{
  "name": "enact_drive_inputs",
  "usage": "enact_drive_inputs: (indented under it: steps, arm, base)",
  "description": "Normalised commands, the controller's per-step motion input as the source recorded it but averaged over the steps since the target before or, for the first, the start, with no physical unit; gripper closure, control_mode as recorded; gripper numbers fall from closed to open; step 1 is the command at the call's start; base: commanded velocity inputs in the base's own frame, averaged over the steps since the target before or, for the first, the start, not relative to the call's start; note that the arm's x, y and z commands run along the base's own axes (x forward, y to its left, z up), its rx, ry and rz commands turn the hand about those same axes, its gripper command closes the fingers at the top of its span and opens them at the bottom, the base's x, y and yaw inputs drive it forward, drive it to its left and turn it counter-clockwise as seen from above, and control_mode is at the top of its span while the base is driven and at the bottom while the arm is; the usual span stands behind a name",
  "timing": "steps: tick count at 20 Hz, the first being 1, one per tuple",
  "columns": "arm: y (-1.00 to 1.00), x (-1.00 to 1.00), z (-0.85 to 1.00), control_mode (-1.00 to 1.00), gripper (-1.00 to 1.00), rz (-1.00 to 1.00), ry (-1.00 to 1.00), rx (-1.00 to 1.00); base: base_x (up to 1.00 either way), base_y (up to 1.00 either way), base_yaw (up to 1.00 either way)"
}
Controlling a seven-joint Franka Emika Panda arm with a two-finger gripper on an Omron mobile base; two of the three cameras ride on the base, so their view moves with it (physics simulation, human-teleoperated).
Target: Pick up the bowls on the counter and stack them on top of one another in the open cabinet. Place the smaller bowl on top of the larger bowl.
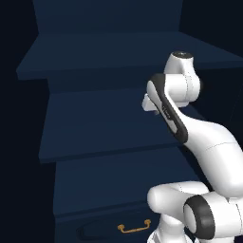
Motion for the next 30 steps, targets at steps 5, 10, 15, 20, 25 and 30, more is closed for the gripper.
enact_drive_inputs:
  steps: [5,10,15,20,25,30]
  arm:
    - [0.00,-0.46,0.00,-1.00,-1.00,0.00,-0.06,0.02]
    - [0.00,-0.95,-0.05,-1.00,-1.00,0.00,-0.11,0.00]
    - [0.00,-0.81,-0.07,-1.00,-1.00,0.00,-0.08,0.00]
    - [0.00,-0.45,0.00,1.00,-1.00,0.00,-0.01,0.00]
    - [0.00,0.00,0.00,1.00,-1.00,0.00,0.00,0.00]
    - [0.00,0.00,0.00,1.00,-1.00,0.00,0.00,0.00]
  base:
    - [0.00,0.00,0.00]
    - [0.00,0.00,0.00]
    - [0.00,0.00,0.00]
    - [-0.14,0.00,0.00]
    - [-0.99,0.20,0.00]
    - [-1.00,0.50,0.06]
